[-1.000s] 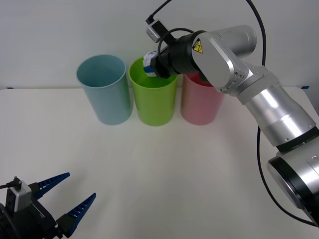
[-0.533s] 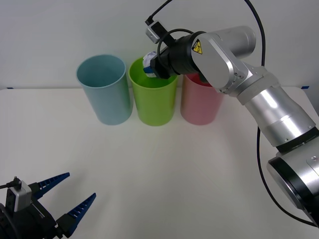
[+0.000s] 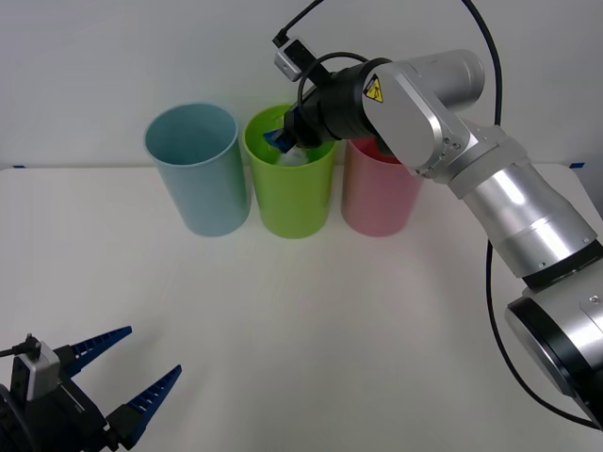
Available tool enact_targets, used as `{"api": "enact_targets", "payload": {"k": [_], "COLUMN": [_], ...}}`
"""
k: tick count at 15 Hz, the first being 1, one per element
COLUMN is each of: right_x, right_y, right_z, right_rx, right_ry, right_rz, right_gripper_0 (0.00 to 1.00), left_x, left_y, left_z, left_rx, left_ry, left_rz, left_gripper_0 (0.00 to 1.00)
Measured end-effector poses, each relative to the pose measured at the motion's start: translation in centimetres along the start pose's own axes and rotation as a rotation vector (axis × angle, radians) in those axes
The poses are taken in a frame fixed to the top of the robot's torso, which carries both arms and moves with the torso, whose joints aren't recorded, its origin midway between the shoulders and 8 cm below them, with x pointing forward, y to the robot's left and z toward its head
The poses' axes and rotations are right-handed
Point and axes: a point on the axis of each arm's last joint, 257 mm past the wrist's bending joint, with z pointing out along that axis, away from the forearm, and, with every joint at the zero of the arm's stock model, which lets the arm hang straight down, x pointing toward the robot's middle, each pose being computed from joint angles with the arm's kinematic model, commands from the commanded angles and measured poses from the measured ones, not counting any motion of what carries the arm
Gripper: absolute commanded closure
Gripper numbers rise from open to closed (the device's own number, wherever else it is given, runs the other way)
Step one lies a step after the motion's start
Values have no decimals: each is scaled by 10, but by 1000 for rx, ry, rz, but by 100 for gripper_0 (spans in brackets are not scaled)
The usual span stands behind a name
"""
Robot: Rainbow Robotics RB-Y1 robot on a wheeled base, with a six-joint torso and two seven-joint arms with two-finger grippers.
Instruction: Put cans in the blue bin and PET bottles in the pink bin and trash in the green bin.
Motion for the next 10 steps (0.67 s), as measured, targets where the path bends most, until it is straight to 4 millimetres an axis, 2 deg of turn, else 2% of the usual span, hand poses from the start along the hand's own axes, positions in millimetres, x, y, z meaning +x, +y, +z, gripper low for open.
{"api": "enact_targets", "payload": {"k": [6, 8, 10], "right_x": [-3, -27, -52], "right_y": [0, -6, -14], "right_z": [-2, -17, -43], "right_rx": [-7, -16, -35], "right_ry": [-11, -76, -156], "right_rz": [12, 27, 45], "right_gripper_0": [0, 0, 0], "left_x": [0, 0, 0], "left_y": [0, 0, 0], "left_z": [0, 0, 0], "left_rx": [0, 0, 0], "left_ry": [0, 0, 0], "left_rz": [0, 0, 0], "left_gripper_0": [0, 0, 0]}}
